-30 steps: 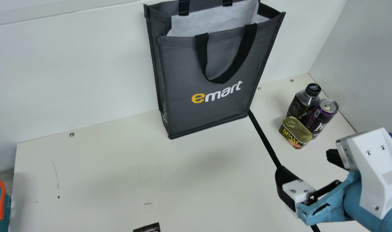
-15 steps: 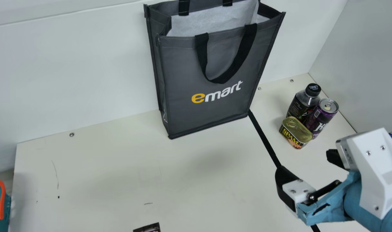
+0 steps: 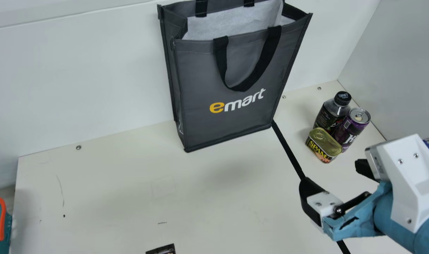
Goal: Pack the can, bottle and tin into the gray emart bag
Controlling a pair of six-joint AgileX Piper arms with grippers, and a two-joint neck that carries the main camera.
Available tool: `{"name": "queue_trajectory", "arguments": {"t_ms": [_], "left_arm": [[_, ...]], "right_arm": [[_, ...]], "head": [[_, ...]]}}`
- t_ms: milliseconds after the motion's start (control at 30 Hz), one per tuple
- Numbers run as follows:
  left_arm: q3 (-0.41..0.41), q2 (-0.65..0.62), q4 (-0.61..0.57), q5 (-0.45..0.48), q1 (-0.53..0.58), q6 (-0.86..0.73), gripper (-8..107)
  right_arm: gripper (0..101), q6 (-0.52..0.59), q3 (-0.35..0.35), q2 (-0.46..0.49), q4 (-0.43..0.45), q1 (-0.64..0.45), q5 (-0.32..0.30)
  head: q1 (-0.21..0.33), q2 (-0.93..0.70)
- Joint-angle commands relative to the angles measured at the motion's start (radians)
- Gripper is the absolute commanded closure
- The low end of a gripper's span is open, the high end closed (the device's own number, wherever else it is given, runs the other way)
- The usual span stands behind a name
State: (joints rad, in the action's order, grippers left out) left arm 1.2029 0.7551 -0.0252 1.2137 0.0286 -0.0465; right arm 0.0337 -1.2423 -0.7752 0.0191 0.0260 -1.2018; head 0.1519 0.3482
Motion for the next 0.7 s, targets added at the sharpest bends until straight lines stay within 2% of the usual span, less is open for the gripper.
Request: {"name": "queue_trajectory", "arguments": {"t_ms": [0, 400, 667], "left_arm": [[0.000, 0.000, 0.000, 0.000, 0.000, 0.000, 9], [0.000, 0.000, 0.000, 0.000, 0.000, 0.000, 9], [0.000, 0.000, 0.000, 0.000, 0.000, 0.000, 9]], "right_arm": [[11, 0.000, -0.007, -0.007, 0.003, 0.003, 0.005], [11, 0.011, -0.074, -0.065, 0.014, 0.026, 0.024], [11, 0.048, -0.150, -0.122, 0.016, 0.026, 0.025]], "head": [[0.023, 0.001], [0.023, 0.001], [0.023, 0.001]]}}
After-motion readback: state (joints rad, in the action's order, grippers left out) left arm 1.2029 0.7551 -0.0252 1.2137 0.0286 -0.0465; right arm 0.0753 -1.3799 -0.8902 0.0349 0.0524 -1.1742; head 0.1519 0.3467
